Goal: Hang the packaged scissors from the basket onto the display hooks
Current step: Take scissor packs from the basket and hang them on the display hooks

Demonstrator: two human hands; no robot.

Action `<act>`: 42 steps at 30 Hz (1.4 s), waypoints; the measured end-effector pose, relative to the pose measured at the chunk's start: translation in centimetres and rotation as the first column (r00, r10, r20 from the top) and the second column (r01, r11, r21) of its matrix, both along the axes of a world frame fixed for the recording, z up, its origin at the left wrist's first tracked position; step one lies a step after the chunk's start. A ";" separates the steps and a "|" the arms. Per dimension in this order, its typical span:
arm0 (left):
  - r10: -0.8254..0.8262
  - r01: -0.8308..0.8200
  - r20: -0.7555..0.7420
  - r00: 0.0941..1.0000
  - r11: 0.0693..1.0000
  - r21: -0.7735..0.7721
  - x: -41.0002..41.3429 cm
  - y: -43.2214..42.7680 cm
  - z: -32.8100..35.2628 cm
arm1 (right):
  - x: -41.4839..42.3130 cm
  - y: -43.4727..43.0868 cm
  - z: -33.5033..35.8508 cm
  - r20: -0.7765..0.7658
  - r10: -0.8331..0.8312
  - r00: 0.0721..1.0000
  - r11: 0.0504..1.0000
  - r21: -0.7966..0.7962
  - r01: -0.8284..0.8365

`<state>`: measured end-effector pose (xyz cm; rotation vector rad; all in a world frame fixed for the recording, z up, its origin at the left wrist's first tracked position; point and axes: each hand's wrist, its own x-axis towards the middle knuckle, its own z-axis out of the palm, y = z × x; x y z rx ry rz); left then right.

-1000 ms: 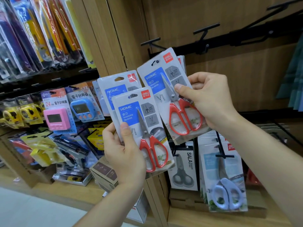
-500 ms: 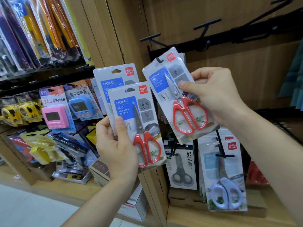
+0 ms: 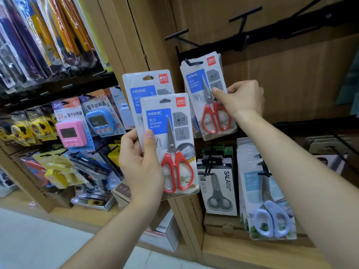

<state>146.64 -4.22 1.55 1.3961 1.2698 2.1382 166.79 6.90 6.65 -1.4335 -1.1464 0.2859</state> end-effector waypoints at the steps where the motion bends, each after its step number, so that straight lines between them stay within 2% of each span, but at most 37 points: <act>1: -0.013 0.013 0.007 1.000 1.000 -0.010 -0.1 -0.1 0.1 | 0.0 0.0 -0.1 0.020 -0.024 1.000 1.000 -0.014 0.024; 3: -0.043 0.044 0.033 0.999 0.999 -0.022 -0.2 -0.1 0.3 | 0.1 -0.5 -0.7 0.054 -0.048 0.997 0.998 0.033 0.046; 5: -0.069 0.071 0.054 0.996 0.997 -0.023 -0.2 0.0 0.4 | 0.4 -1.7 -1.5 0.059 -0.013 0.998 0.979 0.203 0.001; 7: -0.096 0.097 0.067 0.993 0.995 -0.026 -0.1 0.0 0.6 | 0.4 -3.4 -1.9 0.021 0.214 0.977 0.925 0.316 -0.210; 8: -0.108 0.110 0.069 0.992 0.994 -0.026 0.2 0.0 0.7 | 0.2 -4.5 -2.0 -0.016 0.409 0.912 0.873 0.298 -0.386; 10: -0.131 0.134 0.086 0.988 0.991 -0.023 0.6 0.0 0.8 | -0.4 -6.3 -2.3 -0.098 0.716 0.691 0.696 0.182 -0.695; 11: -0.144 0.147 0.101 0.984 0.989 -0.022 0.8 0.0 0.9 | -0.7 -6.9 -2.5 -0.110 0.783 0.613 0.623 0.133 -0.771; 13: -0.164 0.167 0.116 0.980 0.986 -0.021 1.1 0.1 1.1 | -1.4 -7.5 -3.1 -0.101 0.823 0.559 0.568 0.117 -0.815; 18: -0.257 0.257 0.116 0.960 0.966 0.007 1.2 -0.5 2.0 | -1.2 -7.2 -3.8 -0.232 0.773 0.590 0.632 0.217 -0.744; 20: -0.261 0.261 0.070 0.963 0.965 0.010 0.8 -0.7 2.2 | -0.7 -6.7 -3.8 -0.293 0.756 0.585 0.652 0.255 -0.714; 22: -0.191 0.191 -0.026 0.981 0.981 0.019 0.1 -0.6 2.3 | 0.2 -6.4 -3.5 -0.317 0.738 0.595 0.674 0.308 -0.672; 25: -0.058 0.068 -0.138 0.989 0.996 0.066 -0.8 -0.5 2.6 | 1.7 -6.5 -2.3 -0.237 0.679 0.695 0.727 0.343 -0.595; 29: 0.038 -0.023 -0.142 0.989 0.994 0.102 -1.5 -0.4 2.9 | 1.8 -6.7 -0.6 -0.070 0.554 0.830 0.787 0.371 -0.494; 36: 0.040 -0.030 -0.144 0.989 0.997 0.068 -1.6 -0.7 2.7 | 0.8 -6.7 0.7 0.023 0.386 0.922 0.845 0.391 -0.364; 42: 0.031 -0.024 -0.110 0.993 0.998 0.063 -1.4 -0.8 2.6 | 1.0 -6.8 0.5 0.005 0.389 0.921 0.861 0.353 -0.366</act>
